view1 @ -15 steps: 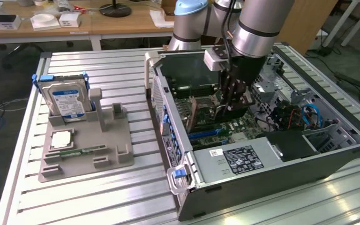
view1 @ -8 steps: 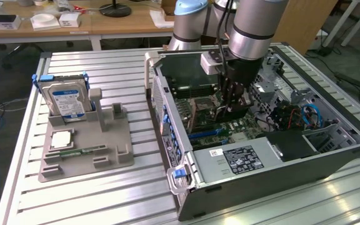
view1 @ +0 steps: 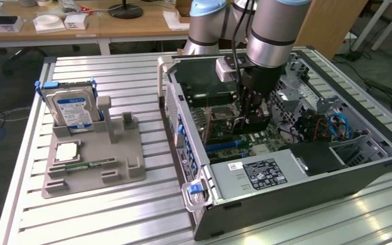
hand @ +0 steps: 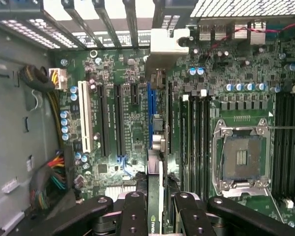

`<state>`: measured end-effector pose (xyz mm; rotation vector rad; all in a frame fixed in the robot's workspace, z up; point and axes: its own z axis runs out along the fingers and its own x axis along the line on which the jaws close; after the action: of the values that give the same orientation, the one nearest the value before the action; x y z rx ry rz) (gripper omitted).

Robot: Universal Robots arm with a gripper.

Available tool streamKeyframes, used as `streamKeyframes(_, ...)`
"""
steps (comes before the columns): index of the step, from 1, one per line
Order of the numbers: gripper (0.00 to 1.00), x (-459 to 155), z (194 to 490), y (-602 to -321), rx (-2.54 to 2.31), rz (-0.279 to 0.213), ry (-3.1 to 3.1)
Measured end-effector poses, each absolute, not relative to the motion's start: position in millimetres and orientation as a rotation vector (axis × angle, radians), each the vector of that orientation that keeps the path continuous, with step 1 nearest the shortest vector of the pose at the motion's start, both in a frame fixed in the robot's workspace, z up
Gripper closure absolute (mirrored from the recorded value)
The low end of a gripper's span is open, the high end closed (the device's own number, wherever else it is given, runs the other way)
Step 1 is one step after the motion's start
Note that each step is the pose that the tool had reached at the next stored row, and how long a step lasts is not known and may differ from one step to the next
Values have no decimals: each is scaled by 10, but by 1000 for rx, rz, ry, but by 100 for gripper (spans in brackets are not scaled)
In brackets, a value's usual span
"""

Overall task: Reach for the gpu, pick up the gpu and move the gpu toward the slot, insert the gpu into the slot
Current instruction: 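Insert the gpu into the slot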

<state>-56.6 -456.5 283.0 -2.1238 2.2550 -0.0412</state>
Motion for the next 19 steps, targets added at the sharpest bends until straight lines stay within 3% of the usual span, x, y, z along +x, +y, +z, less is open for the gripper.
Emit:
streamKeyframes(15,74,-672,2802,-4609,-2124,-41,2255)
streamKeyframes(19,74,-675,2791,-4610,-2133,-22,2265)
